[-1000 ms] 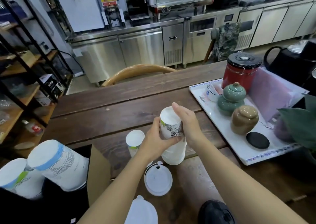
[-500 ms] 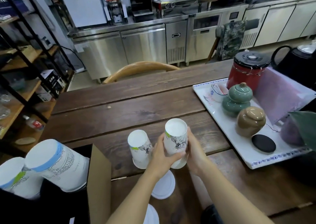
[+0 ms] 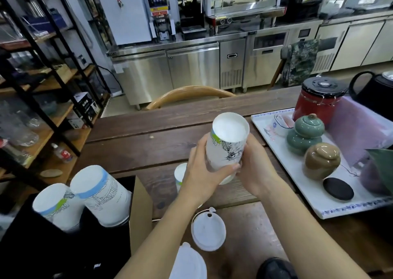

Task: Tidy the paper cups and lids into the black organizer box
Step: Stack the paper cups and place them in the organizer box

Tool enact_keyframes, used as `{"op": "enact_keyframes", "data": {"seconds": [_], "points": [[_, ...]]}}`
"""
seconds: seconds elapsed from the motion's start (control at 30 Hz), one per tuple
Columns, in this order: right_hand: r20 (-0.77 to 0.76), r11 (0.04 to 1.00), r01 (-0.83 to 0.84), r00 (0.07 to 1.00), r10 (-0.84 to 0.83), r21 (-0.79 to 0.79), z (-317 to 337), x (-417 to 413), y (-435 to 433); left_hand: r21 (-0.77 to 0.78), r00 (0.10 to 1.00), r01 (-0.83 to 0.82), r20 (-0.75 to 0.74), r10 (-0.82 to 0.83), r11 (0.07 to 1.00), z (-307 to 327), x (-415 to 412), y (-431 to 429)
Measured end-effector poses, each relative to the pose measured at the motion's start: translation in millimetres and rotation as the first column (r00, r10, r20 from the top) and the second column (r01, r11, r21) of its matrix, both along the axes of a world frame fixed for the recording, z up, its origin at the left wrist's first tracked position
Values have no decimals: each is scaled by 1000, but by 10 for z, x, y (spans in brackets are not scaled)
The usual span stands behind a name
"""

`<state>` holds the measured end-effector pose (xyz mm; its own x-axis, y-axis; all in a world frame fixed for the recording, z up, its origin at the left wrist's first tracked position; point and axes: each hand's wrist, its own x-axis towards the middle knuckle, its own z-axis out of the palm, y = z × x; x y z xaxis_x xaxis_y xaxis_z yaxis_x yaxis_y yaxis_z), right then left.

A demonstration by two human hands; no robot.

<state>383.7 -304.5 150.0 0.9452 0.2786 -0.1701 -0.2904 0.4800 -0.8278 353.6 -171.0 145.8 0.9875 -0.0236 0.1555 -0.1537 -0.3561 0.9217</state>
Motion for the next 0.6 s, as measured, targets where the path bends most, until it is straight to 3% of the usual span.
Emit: {"op": "enact_keyframes", "data": {"seconds": [0.23, 0.47, 0.6], "points": [[64, 988, -154, 986, 153, 14, 296, 142, 316, -44, 994, -77, 77, 80, 996, 292, 0, 370], [-53, 977, -211, 976, 209, -34, 67, 254, 659, -128, 978, -208, -36, 206, 970, -1, 27, 603], [-137, 972, -226, 967, 216, -59, -218, 261, 704, -130, 972, -207, -139, 189, 970, -274, 64, 644]]}}
